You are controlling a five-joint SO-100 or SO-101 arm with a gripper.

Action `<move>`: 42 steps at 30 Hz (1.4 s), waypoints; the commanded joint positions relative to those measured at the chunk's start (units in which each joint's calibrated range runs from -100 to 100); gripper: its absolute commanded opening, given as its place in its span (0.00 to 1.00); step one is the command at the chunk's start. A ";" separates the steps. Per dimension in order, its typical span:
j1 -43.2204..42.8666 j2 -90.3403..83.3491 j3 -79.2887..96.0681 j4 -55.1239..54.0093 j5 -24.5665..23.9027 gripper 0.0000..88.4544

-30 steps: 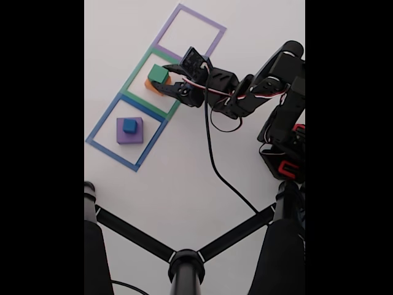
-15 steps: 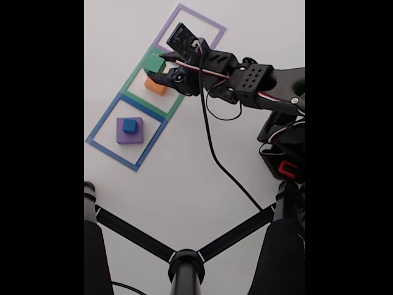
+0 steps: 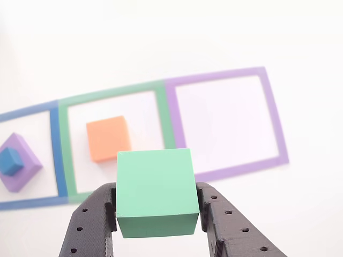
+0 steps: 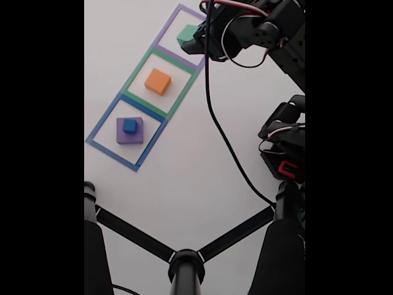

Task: Tower of hanoi

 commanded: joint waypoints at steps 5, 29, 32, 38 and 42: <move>9.38 -2.27 -11.28 12.17 0.00 0.07; 14.41 -4.19 35.61 -41.00 0.00 0.08; 14.49 -1.55 45.06 -55.90 0.00 0.08; 13.88 7.03 53.96 -77.02 0.00 0.08; 14.19 14.40 55.42 -86.98 0.00 0.08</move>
